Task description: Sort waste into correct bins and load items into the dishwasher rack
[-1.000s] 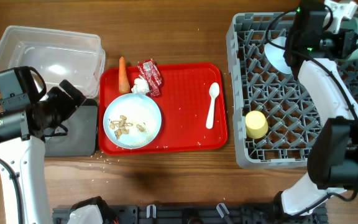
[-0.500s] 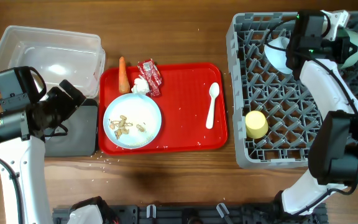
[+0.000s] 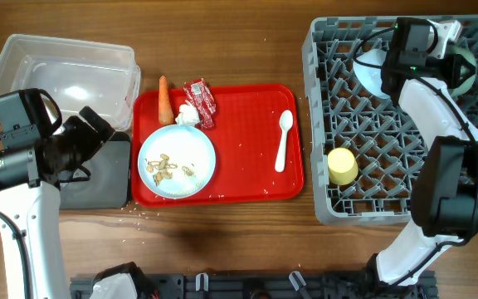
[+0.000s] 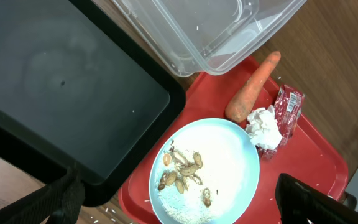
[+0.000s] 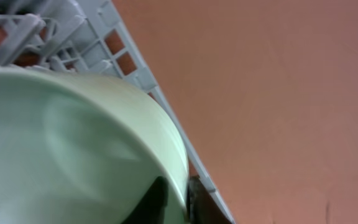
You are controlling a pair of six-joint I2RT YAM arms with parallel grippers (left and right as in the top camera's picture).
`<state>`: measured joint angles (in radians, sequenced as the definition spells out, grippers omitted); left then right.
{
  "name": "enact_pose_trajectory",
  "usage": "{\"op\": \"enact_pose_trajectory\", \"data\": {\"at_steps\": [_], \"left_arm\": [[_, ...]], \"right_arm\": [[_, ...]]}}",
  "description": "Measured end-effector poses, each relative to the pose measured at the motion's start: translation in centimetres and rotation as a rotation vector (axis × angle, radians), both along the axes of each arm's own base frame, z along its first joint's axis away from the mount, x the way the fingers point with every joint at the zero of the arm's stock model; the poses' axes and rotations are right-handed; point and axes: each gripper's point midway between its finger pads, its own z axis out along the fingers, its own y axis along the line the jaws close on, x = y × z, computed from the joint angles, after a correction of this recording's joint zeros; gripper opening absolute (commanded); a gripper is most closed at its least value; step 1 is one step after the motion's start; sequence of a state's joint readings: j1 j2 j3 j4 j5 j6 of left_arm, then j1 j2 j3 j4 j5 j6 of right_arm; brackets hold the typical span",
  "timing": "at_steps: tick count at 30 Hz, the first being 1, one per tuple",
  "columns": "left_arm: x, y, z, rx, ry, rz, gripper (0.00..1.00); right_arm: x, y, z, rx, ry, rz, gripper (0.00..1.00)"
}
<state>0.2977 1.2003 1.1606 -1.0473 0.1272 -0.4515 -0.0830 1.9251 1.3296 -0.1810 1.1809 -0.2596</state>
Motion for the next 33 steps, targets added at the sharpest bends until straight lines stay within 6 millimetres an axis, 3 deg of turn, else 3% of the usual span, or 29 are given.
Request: {"op": "enact_pose_trajectory", "data": {"at_steps": [4, 6, 10, 11, 12, 14, 16, 19, 21, 24, 27, 31, 33], "left_arm": [[0.0, 0.0, 0.0, 0.000, 0.000, 0.000, 1.00], [0.0, 0.0, 0.0, 0.000, 0.000, 0.000, 1.00], [0.0, 0.0, 0.0, 0.000, -0.001, 0.000, 1.00], [0.0, 0.0, 0.0, 0.000, 0.000, 0.000, 1.00], [0.0, 0.0, 0.0, 0.000, 0.000, 0.000, 1.00], [0.0, 0.0, 0.0, 0.000, -0.001, 0.000, 1.00], [0.0, 0.0, 0.0, 0.000, 0.000, 0.000, 1.00], [0.0, 0.0, 0.0, 0.000, 0.000, 0.000, 1.00], [0.0, 0.0, 0.0, 0.000, 0.000, 0.000, 1.00], [0.0, 0.0, 0.0, 0.000, 0.000, 0.000, 1.00], [0.0, 0.0, 0.0, 0.000, 0.000, 0.000, 1.00], [0.0, 0.0, 0.0, 0.000, -0.001, 0.000, 1.00], [0.0, 0.0, 0.0, 0.000, 0.000, 0.000, 1.00]], "right_arm": [[0.8, 1.6, -1.8, 0.119, 0.056, 0.114, 0.75], [1.1, 3.1, -1.4, 0.215, 0.031, 0.197, 0.77], [0.8, 6.6, 3.2, 0.371, -0.107, 0.360, 0.77], [0.0, 8.8, 6.1, 0.455, -0.182, 0.449, 0.77], [-0.5, 9.8, 7.7, 0.488, -0.225, 0.490, 0.76], [-1.7, 12.5, 9.0, 0.604, -0.251, 0.571, 0.70], [-3.5, 16.9, 8.8, 0.777, -0.219, 0.669, 0.68], [-6.5, 25.5, 6.0, 1.056, -0.044, 0.818, 0.67], [-8.8, 30.3, 3.5, 1.184, 0.096, 0.865, 0.58], [-11.8, 36.5, -1.9, 1.314, 0.296, 0.827, 0.54], [-13.2, 38.1, -7.7, 1.335, 0.400, 0.628, 0.53], [-11.1, 37.7, -13.5, 1.283, 0.367, 0.451, 0.53], [-10.3, 37.5, -15.5, 1.267, 0.354, 0.415, 0.52]]}}
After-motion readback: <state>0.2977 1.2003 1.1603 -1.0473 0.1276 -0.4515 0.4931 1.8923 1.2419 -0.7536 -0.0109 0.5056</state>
